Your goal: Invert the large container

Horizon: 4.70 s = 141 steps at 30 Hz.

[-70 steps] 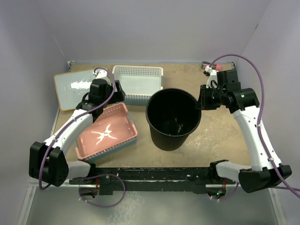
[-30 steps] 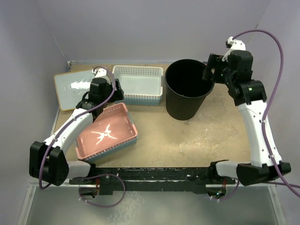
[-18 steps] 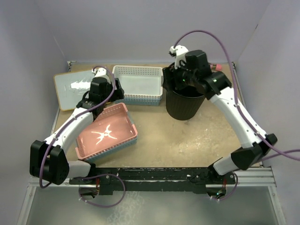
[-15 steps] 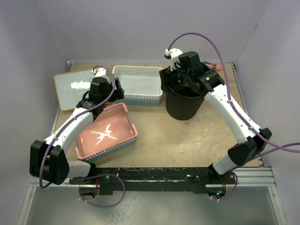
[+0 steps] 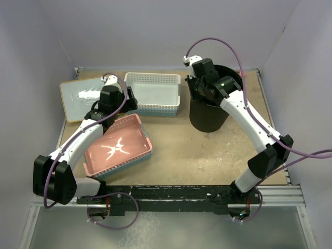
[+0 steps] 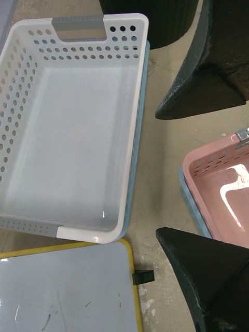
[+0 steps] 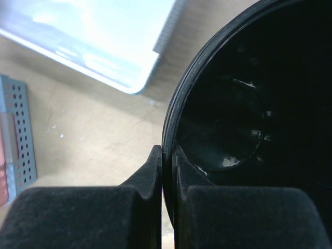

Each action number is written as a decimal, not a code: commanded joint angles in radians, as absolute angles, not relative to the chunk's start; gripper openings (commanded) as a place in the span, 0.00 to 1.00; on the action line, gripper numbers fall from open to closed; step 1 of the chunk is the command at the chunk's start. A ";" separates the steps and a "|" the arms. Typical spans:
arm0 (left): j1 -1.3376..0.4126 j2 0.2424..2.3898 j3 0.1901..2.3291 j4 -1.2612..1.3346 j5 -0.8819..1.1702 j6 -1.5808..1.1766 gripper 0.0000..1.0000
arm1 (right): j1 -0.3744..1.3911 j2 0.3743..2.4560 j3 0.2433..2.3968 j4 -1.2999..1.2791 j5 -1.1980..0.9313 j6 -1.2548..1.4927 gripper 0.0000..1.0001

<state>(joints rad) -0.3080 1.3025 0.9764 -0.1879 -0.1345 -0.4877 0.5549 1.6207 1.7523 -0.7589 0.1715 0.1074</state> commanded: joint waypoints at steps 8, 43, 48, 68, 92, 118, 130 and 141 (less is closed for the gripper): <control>-0.310 1.280 1.008 -0.152 -0.107 -0.491 0.82 | 0.120 1.390 1.559 -0.487 0.003 0.536 0.00; -0.309 1.271 0.985 -0.172 -0.126 -0.457 0.82 | 0.029 1.075 0.595 0.309 0.158 1.360 0.00; -0.310 1.277 0.985 -0.169 -0.121 -0.460 0.82 | 0.024 1.012 0.523 0.270 0.144 1.370 0.16; -0.412 1.689 1.433 -0.035 0.129 -0.643 0.82 | 0.005 0.984 0.814 -0.214 0.029 0.823 0.65; -0.540 2.142 1.917 -0.099 0.517 -0.714 0.75 | -0.001 0.908 0.741 -0.276 0.025 0.864 0.00; -0.704 2.231 2.231 0.244 0.742 -1.066 0.74 | -0.009 0.760 0.490 -0.207 0.012 1.139 0.16; -0.766 2.248 2.223 0.245 0.750 -1.063 0.74 | -0.009 0.748 0.322 -0.102 0.036 1.257 0.23; -0.779 2.248 2.220 0.242 0.748 -1.060 0.74 | -0.009 0.800 0.330 -0.127 0.049 1.246 0.56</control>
